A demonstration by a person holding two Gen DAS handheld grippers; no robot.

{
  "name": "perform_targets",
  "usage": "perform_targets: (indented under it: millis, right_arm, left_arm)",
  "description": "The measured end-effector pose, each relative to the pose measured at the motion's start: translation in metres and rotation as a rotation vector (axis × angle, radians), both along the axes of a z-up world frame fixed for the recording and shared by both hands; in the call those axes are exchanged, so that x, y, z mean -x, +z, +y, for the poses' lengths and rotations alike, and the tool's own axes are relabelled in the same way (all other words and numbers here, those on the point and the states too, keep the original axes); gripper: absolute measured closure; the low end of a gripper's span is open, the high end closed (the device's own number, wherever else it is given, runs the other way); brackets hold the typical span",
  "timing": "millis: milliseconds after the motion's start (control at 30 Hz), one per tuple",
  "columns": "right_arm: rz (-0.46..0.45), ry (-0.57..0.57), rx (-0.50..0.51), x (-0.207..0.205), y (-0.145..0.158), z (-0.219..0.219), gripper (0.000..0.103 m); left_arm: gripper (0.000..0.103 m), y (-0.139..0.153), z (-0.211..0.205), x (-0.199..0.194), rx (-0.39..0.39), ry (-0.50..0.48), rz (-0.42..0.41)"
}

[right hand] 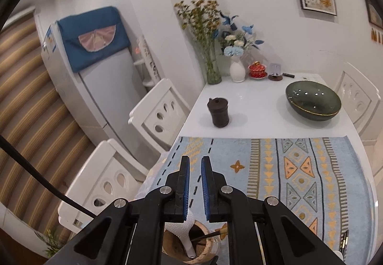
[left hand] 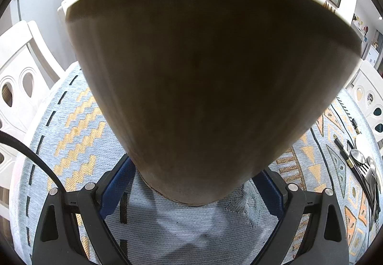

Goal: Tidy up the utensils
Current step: 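Carry the white spoon to the wooden cup and drop it in, then return the right tool to the pile and grasp a black chopstick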

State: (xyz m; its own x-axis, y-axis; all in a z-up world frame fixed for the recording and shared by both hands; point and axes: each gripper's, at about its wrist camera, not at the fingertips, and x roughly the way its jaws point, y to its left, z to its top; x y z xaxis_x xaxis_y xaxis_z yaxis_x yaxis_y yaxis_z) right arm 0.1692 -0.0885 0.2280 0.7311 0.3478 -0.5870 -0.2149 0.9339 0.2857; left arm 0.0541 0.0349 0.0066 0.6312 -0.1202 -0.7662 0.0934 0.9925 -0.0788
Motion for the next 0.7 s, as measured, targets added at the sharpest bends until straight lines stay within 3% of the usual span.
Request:
perform_targets:
  millis: [300, 367, 433, 600, 700]
  right_arm:
    - [0.006, -0.046, -0.012, 0.017, 0.018, -0.037, 0.09]
    - [0.011, -0.062, 0.024, 0.023, 0.019, -0.049, 0.078]
    - [0.007, -0.098, 0.061, 0.034, 0.016, -0.067, 0.05]
    - [0.085, -0.185, 0.129, 0.049, -0.002, -0.111, 0.049]
    - [0.175, -0.254, 0.077, 0.053, -0.023, -0.147, 0.049]
  left_arm:
    - [0.007, 0.0, 0.0, 0.0, 0.001, 0.0, 0.001]
    - [0.007, 0.0, 0.0, -0.001, 0.001, 0.0, 0.001]
    - [0.007, 0.0, 0.0, -0.001, 0.001, 0.0, 0.001]
    - [0.007, 0.0, 0.0, -0.001, 0.0, 0.0, 0.001]
    - [0.007, 0.0, 0.0, -0.001, 0.0, 0.001, 0.001]
